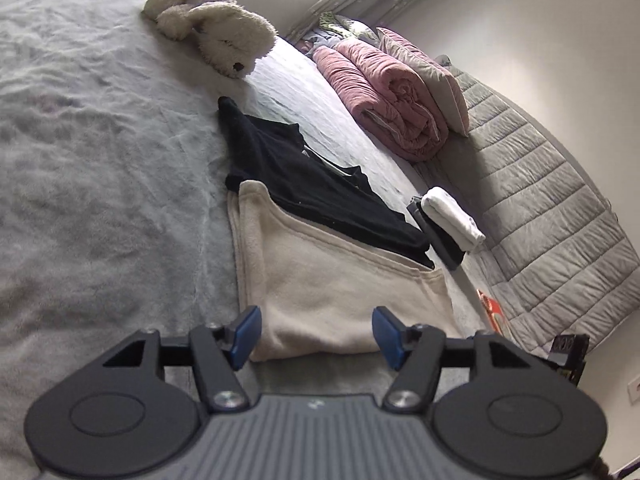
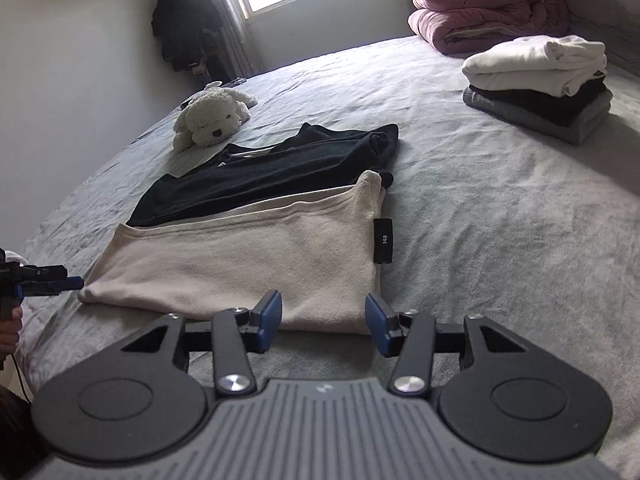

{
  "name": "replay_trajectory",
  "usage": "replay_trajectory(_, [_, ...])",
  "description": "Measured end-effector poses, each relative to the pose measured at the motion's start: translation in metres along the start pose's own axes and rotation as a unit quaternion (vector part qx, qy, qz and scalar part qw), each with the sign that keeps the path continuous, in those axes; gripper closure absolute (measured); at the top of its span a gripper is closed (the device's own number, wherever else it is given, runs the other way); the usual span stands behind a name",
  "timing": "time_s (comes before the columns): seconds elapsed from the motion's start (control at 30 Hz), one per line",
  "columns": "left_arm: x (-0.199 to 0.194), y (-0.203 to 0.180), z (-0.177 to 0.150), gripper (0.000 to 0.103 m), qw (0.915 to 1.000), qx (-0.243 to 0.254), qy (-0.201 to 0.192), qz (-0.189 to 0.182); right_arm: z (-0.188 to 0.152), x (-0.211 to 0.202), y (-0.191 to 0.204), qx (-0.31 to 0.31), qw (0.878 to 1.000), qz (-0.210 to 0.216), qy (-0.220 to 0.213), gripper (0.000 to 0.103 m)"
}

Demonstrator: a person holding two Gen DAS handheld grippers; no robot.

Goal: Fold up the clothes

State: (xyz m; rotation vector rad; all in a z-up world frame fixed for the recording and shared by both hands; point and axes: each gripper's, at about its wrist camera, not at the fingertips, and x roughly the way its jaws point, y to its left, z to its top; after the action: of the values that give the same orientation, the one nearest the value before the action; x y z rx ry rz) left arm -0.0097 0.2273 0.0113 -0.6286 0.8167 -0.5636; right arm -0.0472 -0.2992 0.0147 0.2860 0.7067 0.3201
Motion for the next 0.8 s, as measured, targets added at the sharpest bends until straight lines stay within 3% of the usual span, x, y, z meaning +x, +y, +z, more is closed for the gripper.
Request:
replay_trajectory(0.13, [-0.001, 0.011, -0.004, 0.041, 0.9972, -0.071, 0.018, -0.017, -0.003, -0.006, -0.019, 0.090, 0.995, 0.019, 0.022, 0.047])
replay_trajectory(0.33, [0.006, 0.027, -0.016, 0.042, 0.9824, -0.175, 0.042, -0.050, -0.013, -0.006, -0.049, 0.252, 0.964, 0.067, 0.047, 0.047])
replay_trajectory(0.47, [0.015, 0.028, -0.024, 0.042, 0.9731, -0.221, 0.042, -0.053, -0.017, 0.005, -0.046, 0.294, 0.950, 0.087, 0.053, 0.047])
replay_trajectory(0.57, [0.022, 0.021, -0.027, 0.049, 0.9745, -0.223, 0.020, -0.020, -0.015, 0.012, -0.039, 0.293, 0.952, 0.076, 0.046, 0.048])
replay_trajectory(0.67, [0.026, 0.014, -0.027, 0.057, 0.9747, -0.223, -0.005, 0.004, -0.012, 0.016, -0.039, 0.299, 0.952, 0.059, 0.027, 0.056])
replay_trajectory(0.8, [0.031, 0.011, -0.025, 0.057, 0.9729, -0.229, -0.028, 0.016, -0.011, 0.023, -0.044, 0.326, 0.944, 0.049, 0.005, 0.059])
